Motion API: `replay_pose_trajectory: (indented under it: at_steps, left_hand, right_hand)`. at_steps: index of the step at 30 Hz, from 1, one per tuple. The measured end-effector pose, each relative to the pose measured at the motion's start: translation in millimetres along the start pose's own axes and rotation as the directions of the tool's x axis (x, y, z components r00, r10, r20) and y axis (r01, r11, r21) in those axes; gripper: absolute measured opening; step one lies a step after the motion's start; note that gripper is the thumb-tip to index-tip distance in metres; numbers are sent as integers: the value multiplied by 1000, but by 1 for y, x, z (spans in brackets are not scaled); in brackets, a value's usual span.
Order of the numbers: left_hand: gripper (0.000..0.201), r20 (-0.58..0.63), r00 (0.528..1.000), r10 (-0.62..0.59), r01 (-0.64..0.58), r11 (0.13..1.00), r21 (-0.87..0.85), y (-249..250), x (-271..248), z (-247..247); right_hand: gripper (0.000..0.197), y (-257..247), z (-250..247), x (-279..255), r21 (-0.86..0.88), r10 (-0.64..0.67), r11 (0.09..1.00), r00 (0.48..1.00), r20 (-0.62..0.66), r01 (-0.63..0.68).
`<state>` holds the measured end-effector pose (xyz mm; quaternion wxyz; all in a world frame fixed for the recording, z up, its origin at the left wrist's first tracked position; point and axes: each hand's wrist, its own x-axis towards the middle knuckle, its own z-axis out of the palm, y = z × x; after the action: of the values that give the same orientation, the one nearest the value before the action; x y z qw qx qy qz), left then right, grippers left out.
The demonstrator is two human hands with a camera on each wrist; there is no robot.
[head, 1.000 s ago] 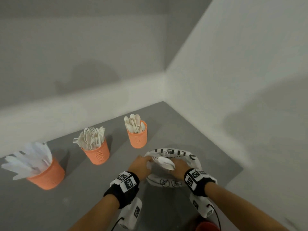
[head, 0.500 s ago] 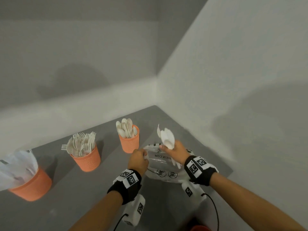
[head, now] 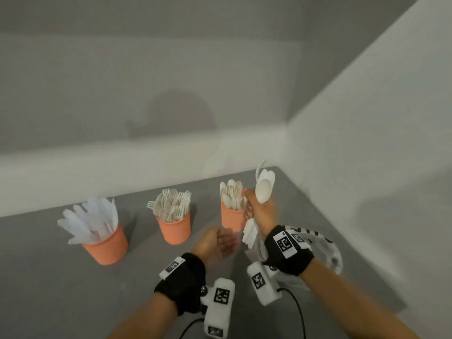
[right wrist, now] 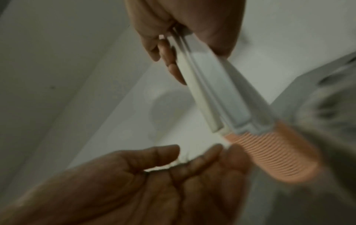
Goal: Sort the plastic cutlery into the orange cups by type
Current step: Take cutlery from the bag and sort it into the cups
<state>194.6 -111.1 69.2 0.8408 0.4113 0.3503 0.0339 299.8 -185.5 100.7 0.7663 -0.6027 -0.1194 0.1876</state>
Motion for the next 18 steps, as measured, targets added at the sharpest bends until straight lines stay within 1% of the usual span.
replay_pose_trajectory:
  at_steps: [1, 3, 6, 7, 9, 12, 14, 16, 18]
  left_hand:
    - [41, -8, 999, -40, 40, 997, -73, 2, -3, -8]
    - [49, -50, 997, -64, 54, 983, -176, 7, -6, -22]
    - [52, -78, 996, -45, 15, 938, -346, 21, -11, -40]
    - [53, -72, 997, -32, 0, 911, -413, 25, -14, -46]
    - [55, -51, 998, 20, -42, 875, -482, 32, -19, -60]
    - [56, -58, 994, 92, -109, 889, -444, 39, -25, -74]
    - [59, -42, 994, 105, -113, 917, -383, 40, -27, -81]
    - [65, -27, 994, 107, -110, 959, -262, 42, -28, -86]
    - [64, -5, 986, 168, -168, 983, -78, 45, -28, -88]
  right_hand:
    - [30, 3, 15, 1, 11, 1, 1000, 1000, 10, -1]
    - [32, 8, 45, -1, 11, -5, 1000, 1000, 24, 4]
    - [26, 20, 84, -10, -16, 15, 1000, 995, 100, -14]
    - [23, 24, 95, -13, -9, 19, 1000, 992, 124, -18]
    - [18, 31, 112, -20, 0, 4, 1000, 987, 161, -4]
    - [16, 43, 130, -29, -6, -26, 1000, 977, 213, 28]
    - [18, 50, 137, -31, -35, -39, 998, 971, 234, 49]
    - [17, 54, 143, -28, -81, -23, 996, 974, 224, 42]
    - [14, 58, 146, -22, -148, -6, 988, 975, 220, 39]
